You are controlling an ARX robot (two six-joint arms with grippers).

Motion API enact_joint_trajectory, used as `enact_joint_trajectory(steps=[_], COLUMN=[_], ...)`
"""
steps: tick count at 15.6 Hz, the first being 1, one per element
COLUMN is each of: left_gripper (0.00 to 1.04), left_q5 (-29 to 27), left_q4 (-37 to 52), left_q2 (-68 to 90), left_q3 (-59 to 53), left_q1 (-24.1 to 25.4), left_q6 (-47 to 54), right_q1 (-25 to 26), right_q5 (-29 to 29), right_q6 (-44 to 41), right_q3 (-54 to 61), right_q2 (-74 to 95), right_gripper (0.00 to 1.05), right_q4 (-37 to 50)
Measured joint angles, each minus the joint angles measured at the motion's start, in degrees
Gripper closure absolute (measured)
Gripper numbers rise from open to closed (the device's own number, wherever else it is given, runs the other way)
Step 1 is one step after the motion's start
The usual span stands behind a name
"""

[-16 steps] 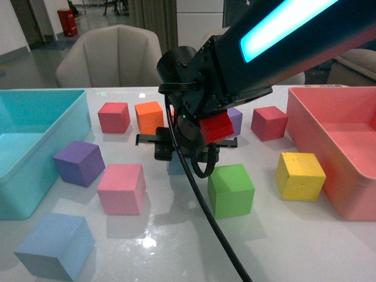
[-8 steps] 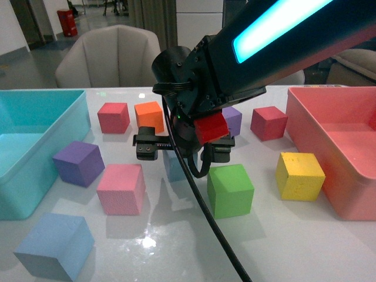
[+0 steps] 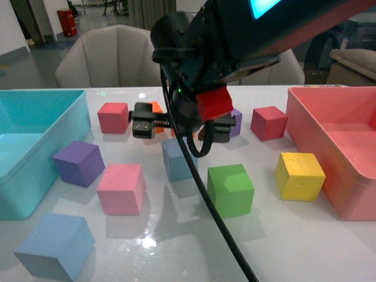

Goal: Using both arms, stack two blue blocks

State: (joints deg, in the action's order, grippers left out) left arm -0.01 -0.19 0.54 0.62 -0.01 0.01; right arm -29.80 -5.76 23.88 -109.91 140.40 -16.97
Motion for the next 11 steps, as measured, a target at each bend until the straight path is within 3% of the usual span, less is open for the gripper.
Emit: enact_joint_trajectory(steps=[2,4,7,11], left_gripper=[0.07,0.07,0.07,0.07], left_q5=[0.00,0.00,0.00,-0.02], left_q4=[0.00,0.00,0.00,-0.07], left_q2=[0.00,0.00,0.00,-0.02], left_q3=[0.00,0.00,0.00,0.00], left_q1=[0.00,0.00,0.00,0.00], left_q6=[0.00,0.00,0.00,0.00], right_q1=[0.24,0.28,0.24,-1.14], right_q5=[-0.85,-6.34,-8.72,-10.58], right_q6=[-1.36,-6.05,-7.28,-6.99], right_q3=[5.62,28.81,42.80,57.33], right_q2=[-6.29,-27.32,-38.71,-50.73], right_gripper=[0.06,0.06,0.06,0.06], right_q4=[4.31,23.96,32.39,32.11])
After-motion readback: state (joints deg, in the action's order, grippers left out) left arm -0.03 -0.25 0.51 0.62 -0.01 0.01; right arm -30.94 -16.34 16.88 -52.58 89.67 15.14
